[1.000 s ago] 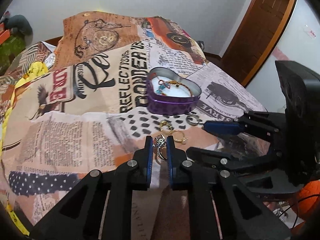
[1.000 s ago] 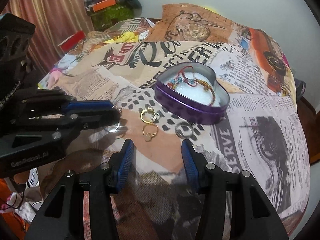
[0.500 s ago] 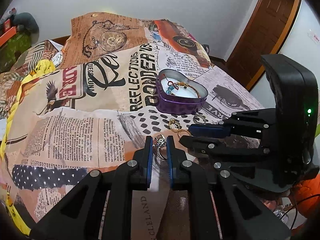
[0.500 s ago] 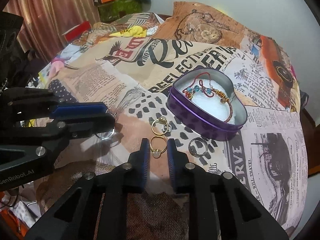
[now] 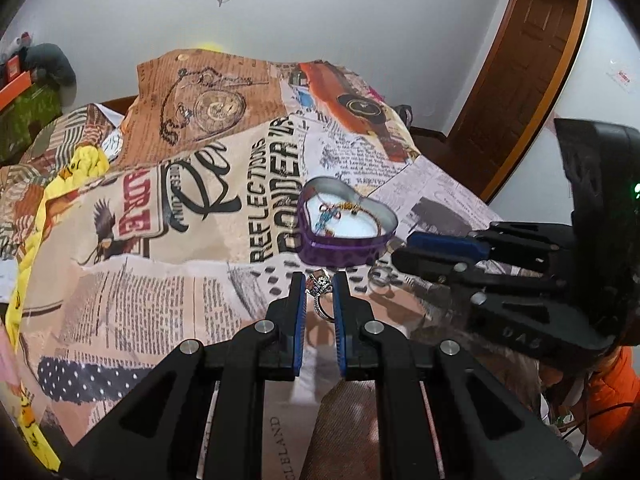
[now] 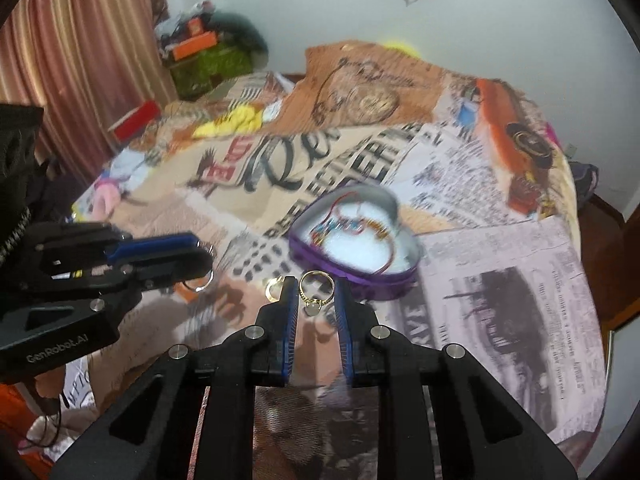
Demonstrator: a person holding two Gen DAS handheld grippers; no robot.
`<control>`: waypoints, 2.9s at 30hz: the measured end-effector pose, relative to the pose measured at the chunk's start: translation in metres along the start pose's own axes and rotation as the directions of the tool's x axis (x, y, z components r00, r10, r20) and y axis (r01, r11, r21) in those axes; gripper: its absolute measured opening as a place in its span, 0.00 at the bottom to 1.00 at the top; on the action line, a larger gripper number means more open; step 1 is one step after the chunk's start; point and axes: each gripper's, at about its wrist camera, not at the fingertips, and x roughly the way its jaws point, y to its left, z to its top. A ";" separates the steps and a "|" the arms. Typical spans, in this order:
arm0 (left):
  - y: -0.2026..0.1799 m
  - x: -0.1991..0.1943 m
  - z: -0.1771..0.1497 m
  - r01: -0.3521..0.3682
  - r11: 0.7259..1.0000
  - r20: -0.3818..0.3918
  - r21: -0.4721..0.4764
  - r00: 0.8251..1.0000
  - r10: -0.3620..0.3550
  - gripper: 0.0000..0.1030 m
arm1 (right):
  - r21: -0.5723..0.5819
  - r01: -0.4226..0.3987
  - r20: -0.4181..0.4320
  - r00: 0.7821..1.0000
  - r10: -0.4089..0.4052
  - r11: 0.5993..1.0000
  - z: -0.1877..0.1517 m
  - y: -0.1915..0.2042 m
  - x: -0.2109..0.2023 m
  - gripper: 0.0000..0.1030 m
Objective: Organize jewelry
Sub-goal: 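Carry the held ring and earrings over the tin with both tools, then open both tools to drop the jewelry into the tin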
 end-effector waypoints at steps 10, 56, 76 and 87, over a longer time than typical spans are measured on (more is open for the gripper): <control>-0.009 0.003 0.020 -0.003 0.999 0.040 0.032 0.999 0.002 0.11 | 0.046 0.006 0.086 0.996 -0.010 0.999 0.011 -0.023 -0.021 0.16; 0.003 0.075 0.058 0.022 1.000 -0.028 0.010 0.999 -0.022 0.11 | 0.014 -0.022 -0.028 0.999 0.022 1.000 0.022 -0.043 0.046 0.16; 0.012 0.035 0.052 -0.031 0.999 -0.008 -0.013 0.999 0.031 0.29 | 0.038 0.045 0.017 0.999 -0.045 0.998 0.025 -0.040 0.008 0.32; 0.007 0.027 0.034 -0.028 0.999 -0.040 0.015 0.999 0.029 0.29 | 0.044 0.056 -0.014 0.998 -0.055 0.997 0.006 -0.038 0.001 0.32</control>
